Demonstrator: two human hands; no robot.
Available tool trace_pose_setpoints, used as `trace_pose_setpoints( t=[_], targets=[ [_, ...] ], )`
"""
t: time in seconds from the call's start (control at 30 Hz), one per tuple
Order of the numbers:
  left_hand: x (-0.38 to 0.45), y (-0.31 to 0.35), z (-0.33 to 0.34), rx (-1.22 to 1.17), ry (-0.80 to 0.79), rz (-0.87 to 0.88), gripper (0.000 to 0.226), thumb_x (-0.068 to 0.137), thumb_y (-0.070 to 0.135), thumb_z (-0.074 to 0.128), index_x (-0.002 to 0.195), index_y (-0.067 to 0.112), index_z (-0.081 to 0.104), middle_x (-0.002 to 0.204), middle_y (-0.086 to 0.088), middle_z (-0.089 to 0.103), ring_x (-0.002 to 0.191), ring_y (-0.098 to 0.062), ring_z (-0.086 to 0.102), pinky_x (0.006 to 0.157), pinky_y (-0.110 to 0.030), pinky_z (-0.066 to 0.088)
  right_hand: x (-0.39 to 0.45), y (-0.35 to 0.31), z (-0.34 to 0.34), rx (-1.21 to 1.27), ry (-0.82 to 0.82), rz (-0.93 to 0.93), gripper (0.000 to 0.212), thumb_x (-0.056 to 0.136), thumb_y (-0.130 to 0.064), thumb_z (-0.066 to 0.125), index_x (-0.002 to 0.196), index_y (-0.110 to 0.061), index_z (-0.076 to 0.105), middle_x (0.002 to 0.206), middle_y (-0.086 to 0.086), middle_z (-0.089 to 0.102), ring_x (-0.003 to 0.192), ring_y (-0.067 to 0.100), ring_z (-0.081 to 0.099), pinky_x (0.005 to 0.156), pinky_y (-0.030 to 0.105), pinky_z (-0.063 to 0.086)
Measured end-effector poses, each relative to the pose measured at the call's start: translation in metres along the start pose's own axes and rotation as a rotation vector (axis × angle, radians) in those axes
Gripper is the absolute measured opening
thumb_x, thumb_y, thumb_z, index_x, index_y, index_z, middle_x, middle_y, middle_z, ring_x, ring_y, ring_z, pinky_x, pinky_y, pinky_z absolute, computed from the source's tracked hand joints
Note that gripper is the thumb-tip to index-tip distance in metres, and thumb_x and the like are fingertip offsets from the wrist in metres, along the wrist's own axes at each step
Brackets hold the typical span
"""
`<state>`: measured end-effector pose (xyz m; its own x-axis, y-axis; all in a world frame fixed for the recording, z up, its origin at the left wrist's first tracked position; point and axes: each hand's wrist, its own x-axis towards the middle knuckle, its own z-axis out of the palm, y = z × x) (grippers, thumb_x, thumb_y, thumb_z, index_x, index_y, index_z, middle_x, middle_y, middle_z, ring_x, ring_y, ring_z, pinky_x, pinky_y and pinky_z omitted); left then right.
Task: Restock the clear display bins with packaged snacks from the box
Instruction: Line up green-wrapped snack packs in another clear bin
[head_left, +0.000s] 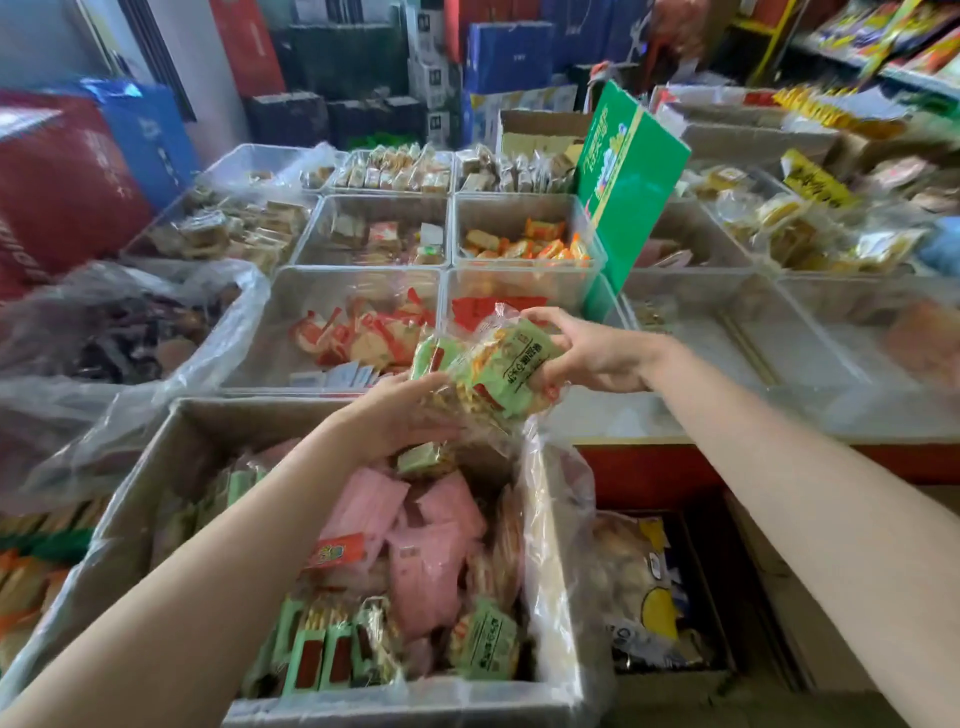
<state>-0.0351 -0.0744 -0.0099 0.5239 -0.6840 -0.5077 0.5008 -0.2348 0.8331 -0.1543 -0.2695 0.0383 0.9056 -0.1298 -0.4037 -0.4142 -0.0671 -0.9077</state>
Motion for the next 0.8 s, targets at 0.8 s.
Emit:
trace_pose_setpoints(
  t=[0.8],
  targets=[
    [0.141, 0.005, 0.265, -0.145, -0.061, 0.151, 0.027, 0.09, 0.017, 0.055, 0.117, 0.012, 0.054, 0.108, -0.009, 0.066, 0.08, -0.019, 0.07, 0.064, -0.023, 0.057, -0.049, 0.105, -0.289, 0.736, 0.337, -0.064, 0.012, 0.089, 0.002, 0.052, 0.088, -0.008, 0.058, 0.063, 0.003, 0.07, 0.053, 0.01, 0.066, 0.054, 0.019, 0.055]
  ],
)
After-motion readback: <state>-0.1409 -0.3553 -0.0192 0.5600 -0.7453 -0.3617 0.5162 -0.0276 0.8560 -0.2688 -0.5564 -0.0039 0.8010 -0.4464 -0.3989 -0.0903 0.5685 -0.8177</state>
